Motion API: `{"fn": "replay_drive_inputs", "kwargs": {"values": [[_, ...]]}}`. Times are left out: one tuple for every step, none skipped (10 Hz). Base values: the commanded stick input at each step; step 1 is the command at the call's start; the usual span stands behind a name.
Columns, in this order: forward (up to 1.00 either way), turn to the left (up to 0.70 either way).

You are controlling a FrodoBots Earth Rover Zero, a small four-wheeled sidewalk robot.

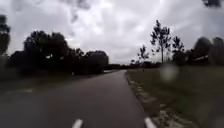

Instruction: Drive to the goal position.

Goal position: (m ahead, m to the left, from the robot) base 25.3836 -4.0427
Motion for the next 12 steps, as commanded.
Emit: {"fn": "replay_drive_inputs", "kwargs": {"values": [[0.84, 0.03], [0.84, 0.03], [0.84, 0.03], [0.84, 0.03], [0.84, 0.03], [0.84, 0.03], [0.84, 0.03], [0.84, 0.03], [0.84, 0.03], [0.84, 0.03], [0.84, 0.03], [0.84, 0.03]]}}
